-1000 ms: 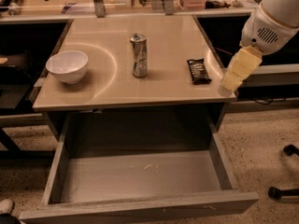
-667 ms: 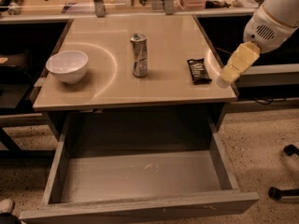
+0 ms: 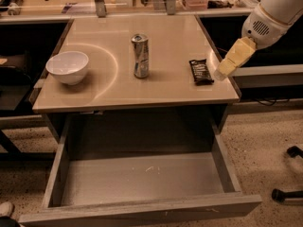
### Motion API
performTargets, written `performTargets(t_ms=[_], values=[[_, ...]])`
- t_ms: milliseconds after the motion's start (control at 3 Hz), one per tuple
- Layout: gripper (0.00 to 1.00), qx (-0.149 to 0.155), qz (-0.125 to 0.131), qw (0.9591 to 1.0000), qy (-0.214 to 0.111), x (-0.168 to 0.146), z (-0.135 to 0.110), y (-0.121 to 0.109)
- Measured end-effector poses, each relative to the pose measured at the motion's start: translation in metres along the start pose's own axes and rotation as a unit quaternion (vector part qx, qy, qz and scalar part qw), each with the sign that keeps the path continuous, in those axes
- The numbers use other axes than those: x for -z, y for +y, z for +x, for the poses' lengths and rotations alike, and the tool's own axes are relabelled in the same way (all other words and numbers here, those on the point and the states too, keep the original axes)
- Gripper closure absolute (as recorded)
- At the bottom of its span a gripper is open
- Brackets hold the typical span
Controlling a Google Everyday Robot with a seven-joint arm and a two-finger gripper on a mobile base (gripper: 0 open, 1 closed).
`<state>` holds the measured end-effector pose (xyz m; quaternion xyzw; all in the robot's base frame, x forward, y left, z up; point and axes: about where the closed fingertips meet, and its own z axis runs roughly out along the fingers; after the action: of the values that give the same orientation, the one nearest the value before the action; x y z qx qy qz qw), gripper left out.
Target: Place rxbar chocolate into top drawer
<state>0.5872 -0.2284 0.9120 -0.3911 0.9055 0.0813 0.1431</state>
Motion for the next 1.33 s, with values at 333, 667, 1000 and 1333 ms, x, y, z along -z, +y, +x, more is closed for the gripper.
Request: performTargets(t_ms=[333,667,1000,1333], values=[[0.00,0.010,-0.016,0.9997,-0.014,-0.011,-0.019,0.009],[0.00,0.028,-0.034,0.9989,-0.018,-0.040,-0.081,0.033],[0.00,0.028,-0.034,0.9988,-0.021,-0.042,-0.083,0.031],[0.00,0.005,-0.029,0.9993,-0.024,-0.057,-0.090,0.009]])
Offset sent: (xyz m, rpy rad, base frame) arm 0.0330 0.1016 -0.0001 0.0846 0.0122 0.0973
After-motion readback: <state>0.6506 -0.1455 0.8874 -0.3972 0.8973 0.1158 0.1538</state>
